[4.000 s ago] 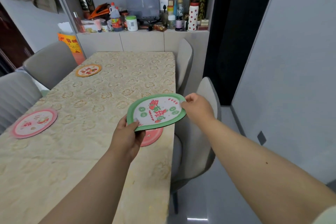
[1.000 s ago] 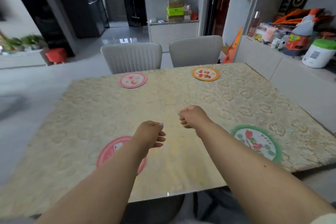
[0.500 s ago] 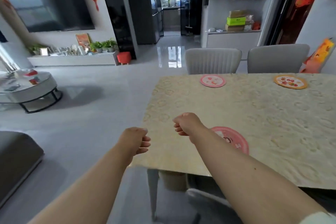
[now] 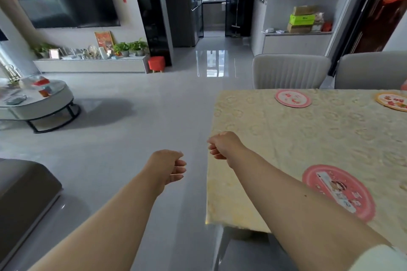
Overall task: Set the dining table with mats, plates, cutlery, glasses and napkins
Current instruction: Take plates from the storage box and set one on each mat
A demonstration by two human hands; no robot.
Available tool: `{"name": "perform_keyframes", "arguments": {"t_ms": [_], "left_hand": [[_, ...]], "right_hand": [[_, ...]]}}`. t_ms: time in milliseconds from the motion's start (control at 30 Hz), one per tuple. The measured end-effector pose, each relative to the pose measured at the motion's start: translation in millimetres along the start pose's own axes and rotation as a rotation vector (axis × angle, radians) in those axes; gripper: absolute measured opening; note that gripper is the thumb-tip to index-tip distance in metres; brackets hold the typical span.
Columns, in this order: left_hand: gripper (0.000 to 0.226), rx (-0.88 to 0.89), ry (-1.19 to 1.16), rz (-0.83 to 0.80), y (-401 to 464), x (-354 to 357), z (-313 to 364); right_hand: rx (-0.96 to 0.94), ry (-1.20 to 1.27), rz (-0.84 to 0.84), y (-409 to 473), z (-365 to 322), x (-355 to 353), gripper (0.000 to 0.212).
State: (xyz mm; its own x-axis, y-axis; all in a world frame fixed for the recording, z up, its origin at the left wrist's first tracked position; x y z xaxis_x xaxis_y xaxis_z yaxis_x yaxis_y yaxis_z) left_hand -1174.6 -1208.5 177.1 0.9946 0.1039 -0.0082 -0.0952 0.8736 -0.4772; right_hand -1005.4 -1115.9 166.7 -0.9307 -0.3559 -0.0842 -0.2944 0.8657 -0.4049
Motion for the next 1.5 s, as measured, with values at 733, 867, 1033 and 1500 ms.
{"name": "perform_keyframes", "arguments": {"t_ms": [733,867,1033,1500], "left_hand": [[0.017,0.019,0.215,-0.289,375,-136,221],[0.016,0.03,0.257,-0.329,451,-151,267],[0.02,-0.025,0.27,-0.425,541,-133,299],[0.021,-0.011,0.369,-0.649,800,76,449]], "right_hand": [[0.075,0.206,0.332,344,-156,6,0.01],[0.135,0.25,0.366,403,-178,6,0.007],[0.123,0.291,0.439,471,-200,-21,0.014],[0.122,0.326,0.649,644,-282,-267,0.007]]}}
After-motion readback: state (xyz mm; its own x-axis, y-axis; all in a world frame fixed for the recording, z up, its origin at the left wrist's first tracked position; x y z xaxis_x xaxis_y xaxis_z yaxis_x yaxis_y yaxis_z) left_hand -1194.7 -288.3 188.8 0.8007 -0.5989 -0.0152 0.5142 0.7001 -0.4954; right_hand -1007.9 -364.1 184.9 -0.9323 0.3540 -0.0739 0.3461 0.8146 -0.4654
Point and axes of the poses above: each hand's wrist, its own y-axis towards the middle knuckle, its own x-axis out of the palm, z = x × y, the point moved 7 cm from there along y, towards the middle knuckle, and after that the axes turned 12 degrees about -z, right-handed, at the moved point
